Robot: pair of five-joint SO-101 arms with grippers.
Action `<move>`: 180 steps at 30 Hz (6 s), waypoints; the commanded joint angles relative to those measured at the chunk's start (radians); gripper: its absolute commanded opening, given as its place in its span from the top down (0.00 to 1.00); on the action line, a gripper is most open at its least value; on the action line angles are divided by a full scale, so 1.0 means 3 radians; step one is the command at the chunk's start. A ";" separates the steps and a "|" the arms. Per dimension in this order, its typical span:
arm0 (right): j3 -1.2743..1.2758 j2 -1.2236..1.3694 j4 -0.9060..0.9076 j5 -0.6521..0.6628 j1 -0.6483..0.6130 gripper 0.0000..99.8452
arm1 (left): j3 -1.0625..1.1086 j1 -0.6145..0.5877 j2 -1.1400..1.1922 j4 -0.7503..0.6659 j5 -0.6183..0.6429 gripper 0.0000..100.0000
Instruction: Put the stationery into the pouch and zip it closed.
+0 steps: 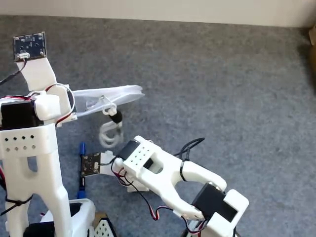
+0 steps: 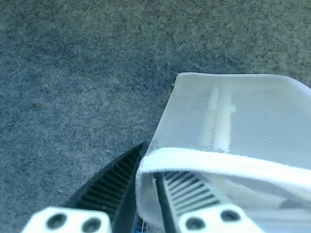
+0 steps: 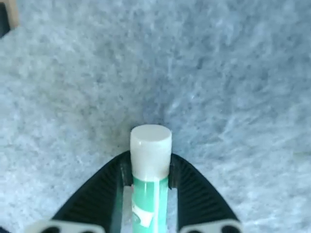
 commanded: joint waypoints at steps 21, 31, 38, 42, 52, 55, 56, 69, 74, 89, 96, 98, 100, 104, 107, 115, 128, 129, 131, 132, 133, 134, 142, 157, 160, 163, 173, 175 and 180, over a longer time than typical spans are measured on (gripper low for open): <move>0.0412 -0.2698 0.0442 0.0026 -0.0330 1.00 | -0.0043 -0.0033 0.0013 -0.0031 0.0031 0.99; 0.0586 -0.3567 -0.0207 -0.0537 -0.0090 1.00 | -0.0064 0.0090 0.0008 -0.0031 0.0036 0.99; 0.0964 -0.4023 -0.1071 -0.1100 0.0279 1.00 | -0.0079 0.0212 -0.0028 -0.0036 0.0036 0.99; 0.1031 -0.4268 -0.1240 -0.1447 0.0412 1.00 | -0.0054 0.0212 -0.0304 -0.0031 0.0036 0.99; 0.1015 -0.4943 -0.1322 -0.2128 0.0453 1.00 | 0.0222 0.0320 -0.0657 -0.0189 0.0041 0.99; 0.1046 -0.4948 -0.1757 -0.2133 0.0294 1.00 | 0.0294 0.0396 -0.0673 -0.0205 0.0036 0.99; 0.1061 -0.4943 -0.1905 -0.2133 0.0258 1.00 | 0.0294 0.0417 -0.0673 -0.0205 0.0036 0.99; 0.1680 -0.4253 -0.4115 -0.2117 0.0233 1.00 | 0.0315 0.0412 -0.0673 -0.0199 0.0036 0.99; 0.1670 -0.3705 -0.4611 -0.2123 0.0238 1.00 | 0.0315 0.0412 -0.0673 -0.0199 0.0036 0.99; 0.1675 -0.2713 -0.5710 -0.2112 0.0565 1.00 | 0.0320 0.0412 -0.0673 -0.0199 0.0036 0.99; 0.1936 -0.2693 -0.5746 -0.2107 0.0550 1.00 | 0.0320 0.0412 -0.0673 -0.0199 0.0036 0.99; 0.2013 -0.2693 -0.5746 -0.2107 0.0550 1.00 | 0.0320 0.0412 -0.0673 -0.0199 0.0036 0.99; 0.2059 -0.2693 -0.5746 -0.2107 0.0550 1.00 | 0.0320 0.0412 -0.0673 -0.0199 0.0036 0.99; 0.2146 -0.2693 -0.5741 -0.2036 0.0550 1.00 | 0.0320 0.0412 -0.0673 -0.0199 0.0036 0.99; 0.2212 -0.2693 -0.5741 -0.1616 0.0550 1.00 | 0.0320 0.0407 -0.0673 -0.0199 0.0036 0.99; 0.2319 -0.2693 -0.5726 -0.1059 0.0550 1.00 | 0.0320 0.0407 -0.0673 -0.0199 0.0031 0.99; 0.2289 -0.2729 -0.4953 -0.1074 0.0545 0.77 | 0.0355 0.0407 -0.0662 -0.0220 0.0031 0.99; 0.2289 -0.2729 -0.4953 -0.1069 0.0540 0.77 | 0.0391 0.0407 -0.0673 -0.0225 0.0031 0.99; 0.2289 -0.2770 -0.4948 -0.1069 0.0540 0.77 | 0.0412 0.0407 -0.0673 -0.0230 0.0031 0.99; 0.2294 -0.2831 -0.4943 -0.1069 0.0540 0.77 | 0.0412 0.0407 -0.0673 -0.0230 0.0031 0.99; 0.2294 -0.2913 -0.4943 -0.1069 0.0524 0.77 | 0.0412 0.0407 -0.0673 -0.0230 0.0031 0.99; 0.2294 -0.3035 -0.4938 -0.1064 0.0488 0.77 | 0.0412 0.0407 -0.0673 -0.0230 0.0031 0.99; 0.2289 -0.4033 -0.3685 -0.1079 0.0289 0.77 | 0.0437 0.0407 -0.0673 -0.0271 0.0031 0.99; 0.2304 -0.4626 -0.2943 -0.1079 -0.0008 0.88 | 0.0437 0.0269 -0.0673 -0.0266 0.0031 0.99; 0.2289 -0.4626 -0.2949 -0.1079 -0.0018 0.97 | 0.0437 0.0269 -0.0673 -0.0266 0.0031 0.99; 0.2258 -0.4626 -0.3184 -0.1079 -0.0013 1.00 | 0.0437 0.0269 -0.0673 -0.0266 0.0031 0.99; 0.2248 -0.4616 -0.3828 -0.1084 -0.0018 1.00 | 0.0437 0.0263 -0.0673 -0.0261 0.0031 0.99; 0.2248 -0.4544 -0.3879 -0.1084 -0.0018 1.00 | 0.0437 0.0269 -0.0673 -0.0261 0.0031 0.99; 0.1982 -0.3844 -0.4110 -0.1084 0.0059 1.00 | 0.0437 0.0263 -0.0673 -0.0256 0.0031 0.99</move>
